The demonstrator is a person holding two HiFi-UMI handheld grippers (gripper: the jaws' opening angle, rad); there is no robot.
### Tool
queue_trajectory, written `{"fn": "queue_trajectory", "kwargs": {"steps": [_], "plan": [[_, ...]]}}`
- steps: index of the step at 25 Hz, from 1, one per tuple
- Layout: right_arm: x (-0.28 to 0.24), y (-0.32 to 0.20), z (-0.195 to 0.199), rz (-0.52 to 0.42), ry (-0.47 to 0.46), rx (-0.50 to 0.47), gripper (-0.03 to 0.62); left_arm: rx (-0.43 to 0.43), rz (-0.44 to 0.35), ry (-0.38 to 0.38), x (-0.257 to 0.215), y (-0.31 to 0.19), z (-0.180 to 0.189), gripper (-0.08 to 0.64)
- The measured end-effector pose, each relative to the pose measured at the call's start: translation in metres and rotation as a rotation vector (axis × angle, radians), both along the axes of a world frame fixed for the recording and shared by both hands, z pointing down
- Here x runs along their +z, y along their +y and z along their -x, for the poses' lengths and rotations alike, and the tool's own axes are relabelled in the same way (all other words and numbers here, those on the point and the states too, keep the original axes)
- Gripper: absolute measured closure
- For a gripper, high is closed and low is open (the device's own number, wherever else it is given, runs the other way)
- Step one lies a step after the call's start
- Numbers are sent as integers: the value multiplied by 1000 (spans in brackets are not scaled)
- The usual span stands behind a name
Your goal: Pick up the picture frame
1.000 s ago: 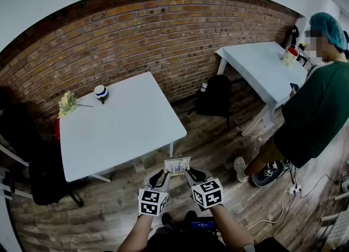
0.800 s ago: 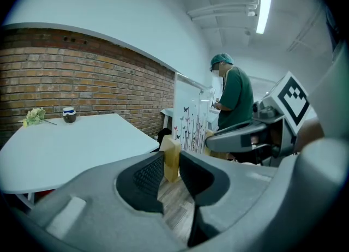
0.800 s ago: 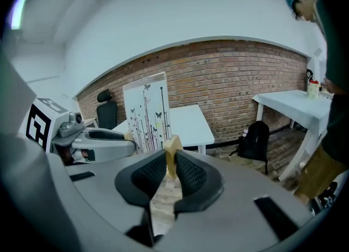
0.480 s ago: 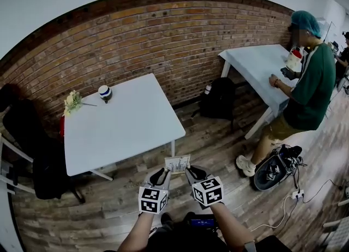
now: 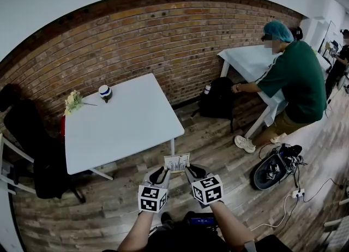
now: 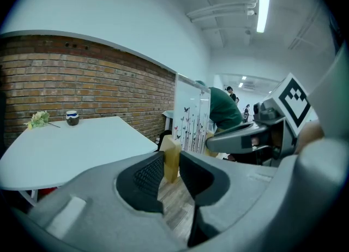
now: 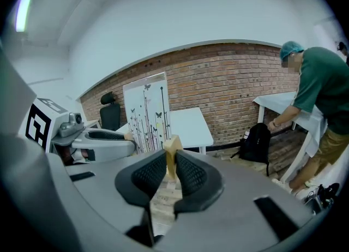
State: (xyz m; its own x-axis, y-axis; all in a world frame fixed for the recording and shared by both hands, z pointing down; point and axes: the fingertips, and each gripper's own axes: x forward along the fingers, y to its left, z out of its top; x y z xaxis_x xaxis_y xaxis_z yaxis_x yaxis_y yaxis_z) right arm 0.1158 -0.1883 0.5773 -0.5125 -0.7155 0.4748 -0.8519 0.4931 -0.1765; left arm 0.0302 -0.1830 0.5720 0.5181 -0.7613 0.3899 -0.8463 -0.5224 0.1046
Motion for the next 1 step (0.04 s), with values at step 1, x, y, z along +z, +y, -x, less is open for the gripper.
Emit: {"fn": "queue_trajectory", "kwargs": {"steps": [1], "plan": [[0, 1, 0, 0, 0, 1, 529, 0, 0, 0, 0, 1, 0, 465]]}}
